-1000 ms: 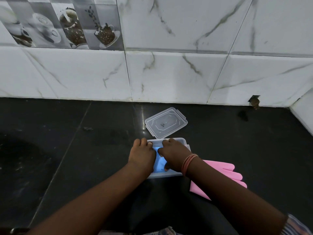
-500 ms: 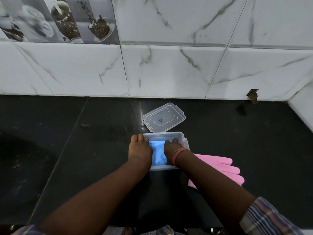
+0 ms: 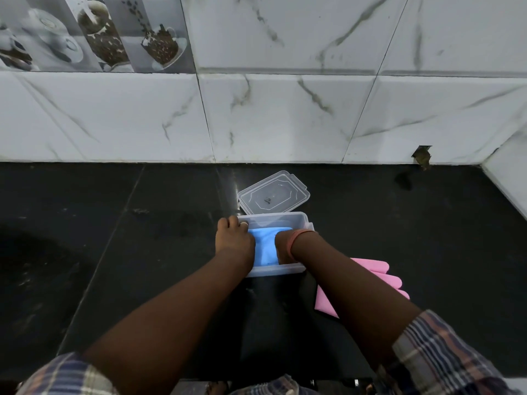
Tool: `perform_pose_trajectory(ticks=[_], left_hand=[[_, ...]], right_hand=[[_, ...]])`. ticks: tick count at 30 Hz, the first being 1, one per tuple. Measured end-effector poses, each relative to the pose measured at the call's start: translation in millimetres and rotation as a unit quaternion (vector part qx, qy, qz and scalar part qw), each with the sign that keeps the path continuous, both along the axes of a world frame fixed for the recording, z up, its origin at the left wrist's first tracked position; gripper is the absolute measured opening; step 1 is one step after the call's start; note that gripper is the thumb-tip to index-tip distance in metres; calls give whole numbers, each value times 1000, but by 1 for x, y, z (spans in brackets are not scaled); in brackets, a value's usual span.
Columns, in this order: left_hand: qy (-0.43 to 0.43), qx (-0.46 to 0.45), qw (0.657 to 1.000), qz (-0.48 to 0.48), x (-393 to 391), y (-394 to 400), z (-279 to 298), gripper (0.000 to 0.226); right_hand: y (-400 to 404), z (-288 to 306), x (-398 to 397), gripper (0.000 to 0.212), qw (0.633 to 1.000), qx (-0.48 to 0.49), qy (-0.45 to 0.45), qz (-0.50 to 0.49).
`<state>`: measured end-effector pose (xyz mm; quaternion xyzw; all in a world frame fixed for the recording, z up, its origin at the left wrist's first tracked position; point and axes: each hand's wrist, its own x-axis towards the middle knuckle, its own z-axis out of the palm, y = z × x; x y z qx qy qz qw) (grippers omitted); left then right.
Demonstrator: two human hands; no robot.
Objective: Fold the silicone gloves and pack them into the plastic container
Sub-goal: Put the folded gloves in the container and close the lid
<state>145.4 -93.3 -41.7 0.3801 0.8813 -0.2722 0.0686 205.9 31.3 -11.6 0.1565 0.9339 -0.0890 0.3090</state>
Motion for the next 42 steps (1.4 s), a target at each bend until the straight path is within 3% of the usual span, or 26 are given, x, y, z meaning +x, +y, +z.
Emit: perform_pose_trajectory(ticks=[3,5,7,11,13,15,17,20,26,30,33,37,39,41,42], left_hand=[[-4,-6,1000,4,1,3,3,46],[-8,23,1000,11,5,6,9,37],[-14,108,994,15,14,14,20,30],[-50,306,951,-14,52,48,51,21],[-107,376,920,-19,82,65,52,18],[-206,431,877,45,112,76,43,21],[-330,376,855,138,131,85,26,20],[-463,240,807,276,142,92,-5,43],[-429,270,778,372,144,98,-51,75],[-494,297,728,371,137,93,-41,57],[-557,358,658,358,127,84,-17,46],[-664,465,481,333,108,62,21,45],[-697,515,380,324,92,48,36,43],[-705,557,287,333,72,35,38,62],[-704,570,262,333,63,30,36,77]], right_hand=[[-4,0,1,38,999,-22,-18,16],[0,-7,0,26,999,-13,43,-2],[16,-5,7,10,988,-43,135,-56],[73,22,47,18,939,-123,257,-191],[104,14,75,16,945,-102,233,-206],[123,-7,104,10,968,-71,112,-215],[127,-31,126,51,970,-71,6,-231],[119,-49,138,80,979,-40,5,-202],[125,-46,133,62,967,-103,-30,-230],[138,-21,138,43,970,-164,-34,-176],[144,11,141,44,956,-236,-11,-174],[143,57,136,45,925,-323,94,-177],[140,72,132,41,861,-429,161,-219],[131,76,123,36,769,-529,213,-288],[123,73,116,35,724,-565,230,-322]])
